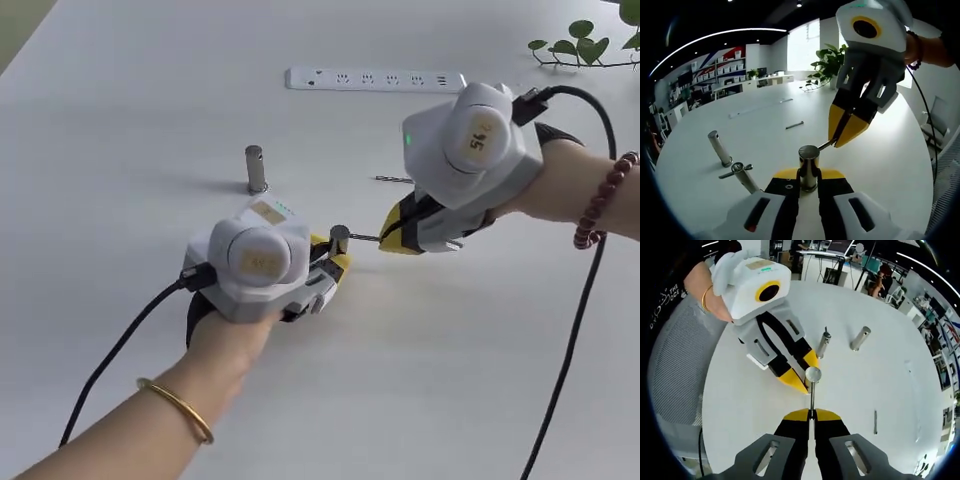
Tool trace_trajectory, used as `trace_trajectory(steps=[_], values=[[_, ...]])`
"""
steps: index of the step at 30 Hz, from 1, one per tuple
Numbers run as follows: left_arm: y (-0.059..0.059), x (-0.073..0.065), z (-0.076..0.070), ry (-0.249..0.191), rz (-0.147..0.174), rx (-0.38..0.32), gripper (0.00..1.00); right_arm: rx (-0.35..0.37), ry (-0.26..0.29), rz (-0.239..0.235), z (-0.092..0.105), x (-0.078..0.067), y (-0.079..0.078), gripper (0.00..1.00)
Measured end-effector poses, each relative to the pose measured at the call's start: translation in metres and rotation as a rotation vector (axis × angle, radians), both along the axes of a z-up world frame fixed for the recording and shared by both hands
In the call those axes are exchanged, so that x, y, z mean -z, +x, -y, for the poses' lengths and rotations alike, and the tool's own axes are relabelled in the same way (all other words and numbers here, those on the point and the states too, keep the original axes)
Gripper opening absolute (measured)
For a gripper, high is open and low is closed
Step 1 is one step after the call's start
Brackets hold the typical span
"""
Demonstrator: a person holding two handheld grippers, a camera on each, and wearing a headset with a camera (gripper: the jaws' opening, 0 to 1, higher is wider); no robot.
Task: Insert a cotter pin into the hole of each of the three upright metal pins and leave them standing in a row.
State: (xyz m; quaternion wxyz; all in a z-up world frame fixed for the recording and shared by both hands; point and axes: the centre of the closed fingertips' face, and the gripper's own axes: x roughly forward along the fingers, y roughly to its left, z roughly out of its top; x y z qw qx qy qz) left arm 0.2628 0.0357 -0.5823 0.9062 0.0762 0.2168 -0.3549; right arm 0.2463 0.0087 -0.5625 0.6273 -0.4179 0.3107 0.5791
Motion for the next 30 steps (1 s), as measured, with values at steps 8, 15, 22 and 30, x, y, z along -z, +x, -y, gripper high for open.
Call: trace_trajectory(steps=[8, 15, 22, 30], values=[[0.001, 0.000, 0.001, -0.009, 0.007, -0.002, 0.11, -0.019, 0.002, 0.012, -0.008, 0.001, 0.006, 0.00], [0.001, 0.001, 0.002, -0.012, 0.013, -0.009, 0.11, -0.013, 0.010, 0.005, -0.017, 0.006, 0.009, 0.00], [0.001, 0.001, 0.002, -0.022, 0.018, -0.027, 0.11, 0.008, 0.018, 0.001, -0.022, 0.007, 0.010, 0.00], [0.003, 0.002, 0.002, -0.030, 0.014, -0.040, 0.11, 0.062, 0.045, -0.023, -0.024, 0.006, 0.007, 0.04]])
